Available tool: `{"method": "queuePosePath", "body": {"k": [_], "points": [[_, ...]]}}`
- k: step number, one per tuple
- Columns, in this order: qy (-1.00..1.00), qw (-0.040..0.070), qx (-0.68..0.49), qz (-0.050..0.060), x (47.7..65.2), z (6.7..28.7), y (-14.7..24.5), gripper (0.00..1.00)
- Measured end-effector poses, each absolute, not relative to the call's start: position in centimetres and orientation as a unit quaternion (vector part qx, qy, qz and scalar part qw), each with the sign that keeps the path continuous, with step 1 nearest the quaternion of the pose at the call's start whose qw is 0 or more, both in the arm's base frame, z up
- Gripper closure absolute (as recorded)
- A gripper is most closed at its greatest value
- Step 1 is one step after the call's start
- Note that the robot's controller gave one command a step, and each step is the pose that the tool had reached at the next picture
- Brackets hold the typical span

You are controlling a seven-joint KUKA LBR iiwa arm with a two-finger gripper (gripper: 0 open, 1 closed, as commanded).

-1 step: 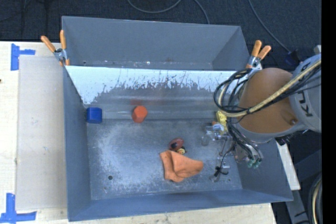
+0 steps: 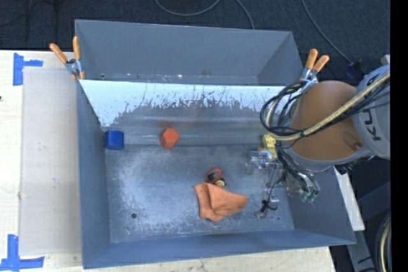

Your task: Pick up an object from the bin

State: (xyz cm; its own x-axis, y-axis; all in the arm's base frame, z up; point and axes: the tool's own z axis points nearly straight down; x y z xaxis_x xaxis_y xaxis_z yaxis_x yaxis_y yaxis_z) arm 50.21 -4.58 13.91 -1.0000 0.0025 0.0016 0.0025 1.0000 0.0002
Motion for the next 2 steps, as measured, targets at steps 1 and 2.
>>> {"method": "queuePosePath", "body": {"k": [1, 2], "points": [[-1.0, 0.005, 0.015, 0.0, 49.7, 10.6, 0.3, 0.0], [-1.0, 0.003, 0.017, 0.0, 49.6, 11.9, 1.2, 0.0]]}}
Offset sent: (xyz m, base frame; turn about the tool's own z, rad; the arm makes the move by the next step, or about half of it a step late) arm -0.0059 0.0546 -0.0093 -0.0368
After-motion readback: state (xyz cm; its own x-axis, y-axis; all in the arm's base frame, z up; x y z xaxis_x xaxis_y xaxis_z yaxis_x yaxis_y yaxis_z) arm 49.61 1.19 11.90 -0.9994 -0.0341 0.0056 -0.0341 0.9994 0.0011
